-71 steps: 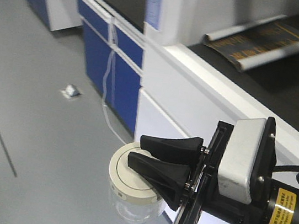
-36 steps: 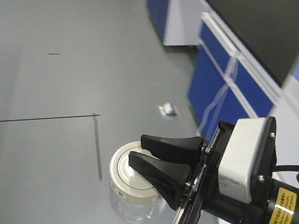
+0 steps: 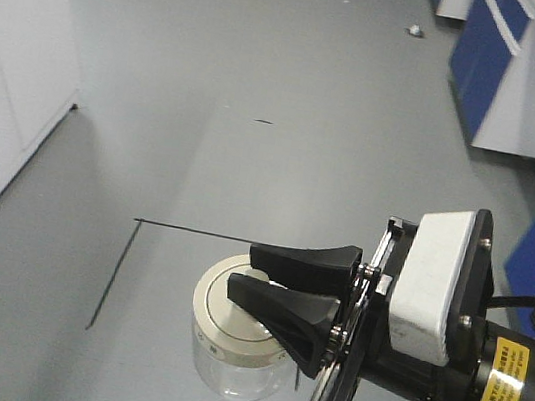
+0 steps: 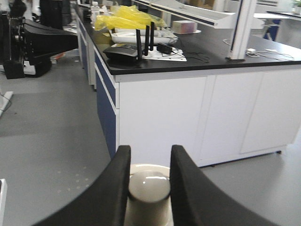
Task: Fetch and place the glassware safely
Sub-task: 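Hold the jar in the right gripper while the base turns away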
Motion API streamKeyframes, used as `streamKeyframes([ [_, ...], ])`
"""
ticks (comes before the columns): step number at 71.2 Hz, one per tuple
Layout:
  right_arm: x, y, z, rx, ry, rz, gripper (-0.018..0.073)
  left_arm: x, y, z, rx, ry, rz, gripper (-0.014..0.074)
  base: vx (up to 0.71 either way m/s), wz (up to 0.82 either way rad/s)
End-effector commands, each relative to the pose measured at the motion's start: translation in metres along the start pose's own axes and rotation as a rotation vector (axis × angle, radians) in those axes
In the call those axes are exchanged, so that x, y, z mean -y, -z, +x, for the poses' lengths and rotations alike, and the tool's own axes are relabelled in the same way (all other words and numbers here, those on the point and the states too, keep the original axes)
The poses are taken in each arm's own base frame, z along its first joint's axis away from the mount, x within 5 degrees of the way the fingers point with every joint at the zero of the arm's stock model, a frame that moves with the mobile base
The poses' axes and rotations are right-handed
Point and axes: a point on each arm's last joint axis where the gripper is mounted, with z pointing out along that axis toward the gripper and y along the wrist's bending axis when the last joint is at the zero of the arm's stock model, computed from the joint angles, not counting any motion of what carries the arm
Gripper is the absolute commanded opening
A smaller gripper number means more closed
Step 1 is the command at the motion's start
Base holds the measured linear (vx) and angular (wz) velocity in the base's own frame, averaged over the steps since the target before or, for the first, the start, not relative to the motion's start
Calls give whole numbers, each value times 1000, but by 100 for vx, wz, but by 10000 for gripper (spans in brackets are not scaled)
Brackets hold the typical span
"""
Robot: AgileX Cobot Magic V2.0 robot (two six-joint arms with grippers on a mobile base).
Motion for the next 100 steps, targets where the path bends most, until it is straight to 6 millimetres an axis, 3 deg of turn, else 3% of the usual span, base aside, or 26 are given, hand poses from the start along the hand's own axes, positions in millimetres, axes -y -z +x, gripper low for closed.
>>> streamKeyframes([
  [1, -3, 3, -21, 112, -2, -28, -4, -1, 1, -15, 91, 13, 6, -7, 31, 44],
  [100, -3, 3, -20, 111, -2, -27, -4, -1, 1, -15, 91, 13, 6, -7, 42, 8],
])
